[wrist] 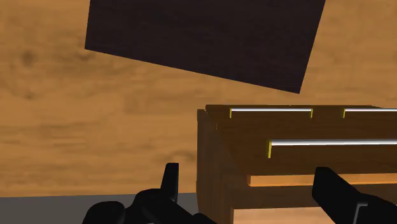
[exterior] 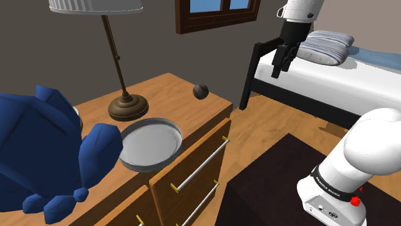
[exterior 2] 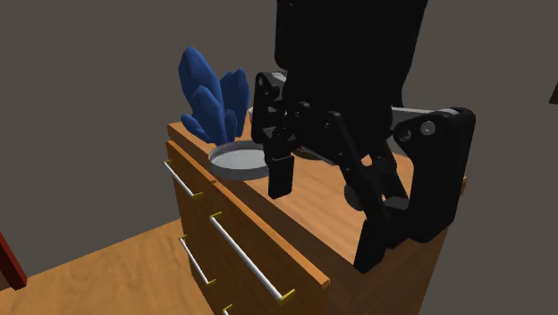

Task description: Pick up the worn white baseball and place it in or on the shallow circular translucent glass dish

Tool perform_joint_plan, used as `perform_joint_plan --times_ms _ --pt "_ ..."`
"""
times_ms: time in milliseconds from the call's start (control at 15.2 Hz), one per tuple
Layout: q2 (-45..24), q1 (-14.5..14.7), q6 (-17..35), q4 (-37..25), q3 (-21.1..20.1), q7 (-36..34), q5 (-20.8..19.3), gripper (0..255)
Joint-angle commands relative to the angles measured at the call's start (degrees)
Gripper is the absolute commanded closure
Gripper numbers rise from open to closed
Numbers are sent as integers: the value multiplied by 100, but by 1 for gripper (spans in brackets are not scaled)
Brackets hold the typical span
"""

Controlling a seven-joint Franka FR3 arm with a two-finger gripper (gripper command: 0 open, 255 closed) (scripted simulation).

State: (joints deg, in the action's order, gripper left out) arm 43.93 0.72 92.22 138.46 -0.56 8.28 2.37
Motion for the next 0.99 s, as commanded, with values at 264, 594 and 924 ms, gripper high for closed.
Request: perform_joint_plan --times_ms 264,594,924 --pt "-717 136 642 -172 -150 -55 187 0" --pt "-1666 288 1341 -551 -333 -105 372 0" --pt "-2642 421 1902 -1101 -508 -151 492 0"
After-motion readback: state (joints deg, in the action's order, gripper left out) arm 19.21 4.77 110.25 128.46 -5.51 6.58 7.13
